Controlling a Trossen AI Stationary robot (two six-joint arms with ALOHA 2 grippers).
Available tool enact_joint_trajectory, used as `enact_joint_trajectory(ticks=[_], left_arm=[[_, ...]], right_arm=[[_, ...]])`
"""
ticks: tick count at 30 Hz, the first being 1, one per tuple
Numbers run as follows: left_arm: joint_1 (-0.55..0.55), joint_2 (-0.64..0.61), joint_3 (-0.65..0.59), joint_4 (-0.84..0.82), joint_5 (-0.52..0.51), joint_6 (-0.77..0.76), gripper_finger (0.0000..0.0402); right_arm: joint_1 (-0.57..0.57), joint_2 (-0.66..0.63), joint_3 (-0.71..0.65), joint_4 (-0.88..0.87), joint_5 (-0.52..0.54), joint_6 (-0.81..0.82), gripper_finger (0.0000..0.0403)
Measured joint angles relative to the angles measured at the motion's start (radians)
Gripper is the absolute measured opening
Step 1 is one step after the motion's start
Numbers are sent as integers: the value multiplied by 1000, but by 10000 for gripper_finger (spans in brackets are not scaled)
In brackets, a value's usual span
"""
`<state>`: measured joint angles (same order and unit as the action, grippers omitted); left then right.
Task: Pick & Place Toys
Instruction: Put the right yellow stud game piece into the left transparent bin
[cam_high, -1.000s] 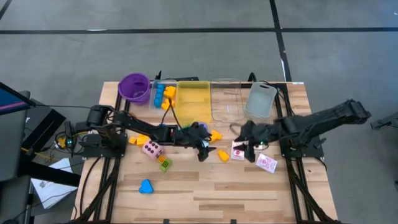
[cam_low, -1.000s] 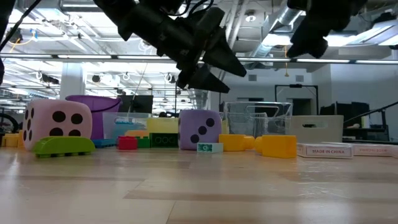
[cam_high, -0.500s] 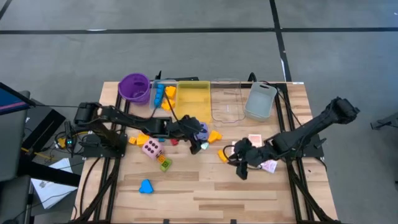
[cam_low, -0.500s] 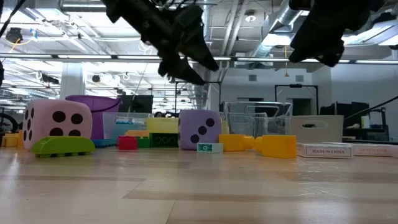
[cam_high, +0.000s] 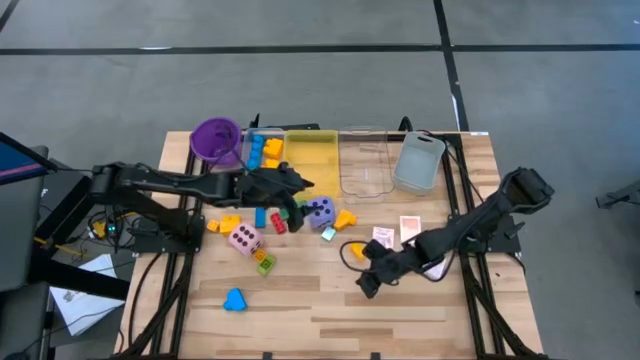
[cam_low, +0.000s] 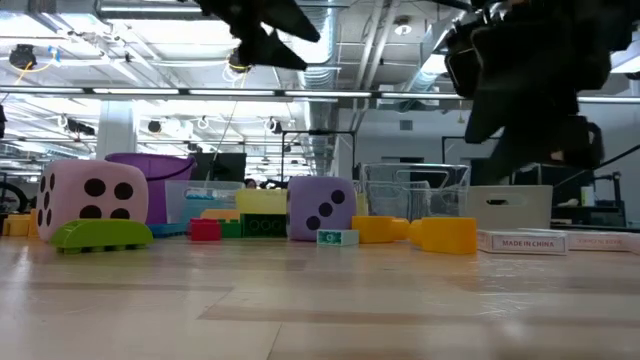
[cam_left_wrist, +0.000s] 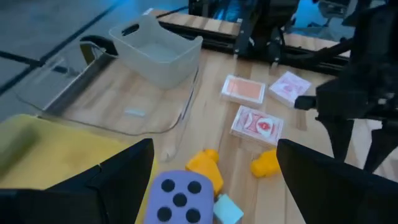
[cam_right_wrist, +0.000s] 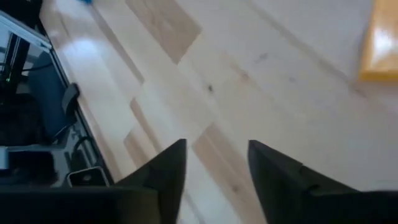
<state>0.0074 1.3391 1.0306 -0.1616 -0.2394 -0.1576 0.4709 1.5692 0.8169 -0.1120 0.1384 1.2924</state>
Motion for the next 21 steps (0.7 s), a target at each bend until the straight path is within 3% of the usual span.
enact_joint_trajectory(ticks=[6, 10, 21], left_arm=[[0, -39, 0, 0, 0, 3, 333], [-2, -39, 0, -2, 0, 3, 333], [-2, -29, 0, -32, 0, -4, 333]], right_arm=[[-12, 25, 52, -20, -9, 28, 271], [-40, 21, 65, -48, -10, 2, 313], [-82, 15, 65, -235, 24, -150, 316]])
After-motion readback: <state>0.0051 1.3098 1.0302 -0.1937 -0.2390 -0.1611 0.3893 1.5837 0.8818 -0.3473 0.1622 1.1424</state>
